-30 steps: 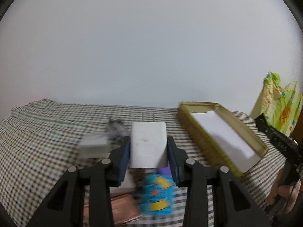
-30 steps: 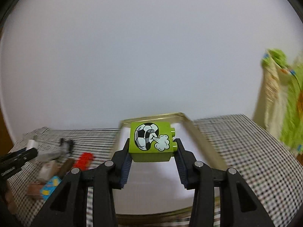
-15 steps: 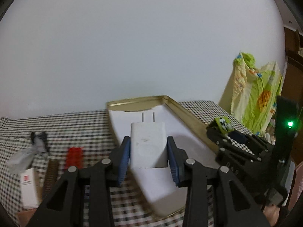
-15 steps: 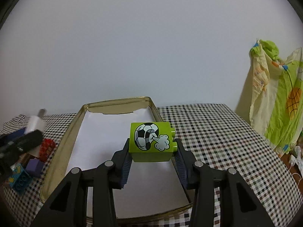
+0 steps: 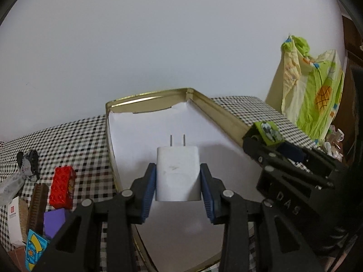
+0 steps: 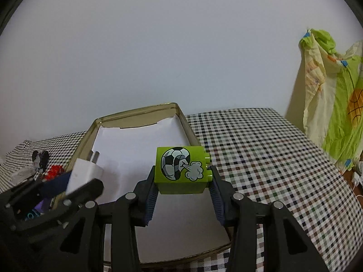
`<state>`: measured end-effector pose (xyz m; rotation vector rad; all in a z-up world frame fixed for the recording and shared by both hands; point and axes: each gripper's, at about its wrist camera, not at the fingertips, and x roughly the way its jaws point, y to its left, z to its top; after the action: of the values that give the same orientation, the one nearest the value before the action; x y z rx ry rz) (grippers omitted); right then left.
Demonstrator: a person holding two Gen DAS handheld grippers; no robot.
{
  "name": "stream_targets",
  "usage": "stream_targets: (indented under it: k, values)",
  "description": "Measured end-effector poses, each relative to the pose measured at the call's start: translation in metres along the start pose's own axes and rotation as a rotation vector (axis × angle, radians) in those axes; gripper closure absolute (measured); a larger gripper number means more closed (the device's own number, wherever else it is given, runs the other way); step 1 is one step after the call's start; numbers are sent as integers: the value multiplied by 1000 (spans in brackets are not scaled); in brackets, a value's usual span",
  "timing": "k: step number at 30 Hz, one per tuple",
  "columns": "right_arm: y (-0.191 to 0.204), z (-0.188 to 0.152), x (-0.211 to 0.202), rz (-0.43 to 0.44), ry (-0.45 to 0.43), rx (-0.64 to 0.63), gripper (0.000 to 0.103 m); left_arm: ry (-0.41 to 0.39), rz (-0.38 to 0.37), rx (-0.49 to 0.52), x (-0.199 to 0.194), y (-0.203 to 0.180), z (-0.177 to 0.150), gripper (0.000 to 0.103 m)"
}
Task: Organize rigid objects
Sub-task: 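Carry both into the gold tray and open both tools to release them, then move the left tool back to the objects and grasp the pink-copper box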
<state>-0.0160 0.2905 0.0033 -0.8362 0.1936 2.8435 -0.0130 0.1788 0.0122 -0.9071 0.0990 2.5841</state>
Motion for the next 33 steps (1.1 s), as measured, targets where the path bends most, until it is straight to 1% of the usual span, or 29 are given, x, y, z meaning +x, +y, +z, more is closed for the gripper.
stream_targets:
  k: [3,5,10,11,12,13,14,15,16,18,21,25,30,33]
  values:
    - [0,0,0,-2,5,3,58,9,18,6,3,0,-1,66]
    - [1,0,1,-4,7,0,57,11,45,16,4,0,-3,66]
    - [0,-1,-2,-2,-3,16,57,17,50,-3,6,5,-2,66]
    - [-1,-1,-2,1,-4,24,56,8,53,-3,4,6,-2,64]
    - [-1,-1,-4,5,-9,34,50,-7,54,4,1,5,-2,59]
    - [-2,-1,-6,9,-20,44,42,-21,59,15,-2,3,-2,42]
    - [-3,-1,-10,11,-46,58,37,-52,76,33,-7,1,-2,21]
    - [-4,0,-14,8,-67,65,28,-86,93,45,-13,-1,-3,13]
    - [-5,1,-19,1,-94,71,23,-109,103,50,-17,-2,-2,0]
    - [-8,2,-30,-25,-155,83,20,-168,117,63,-27,-4,-1,1]
    - [-15,3,-40,-53,-211,121,12,-184,142,87,-32,-6,-2,1]
    - [-25,5,-39,-49,-202,174,12,-159,162,86,-29,-2,-6,1]
    - [-28,5,-39,-27,-202,210,12,-183,196,67,-37,6,-10,1]
    - [-25,6,-43,-43,-221,204,12,-187,206,61,-41,12,-13,1]
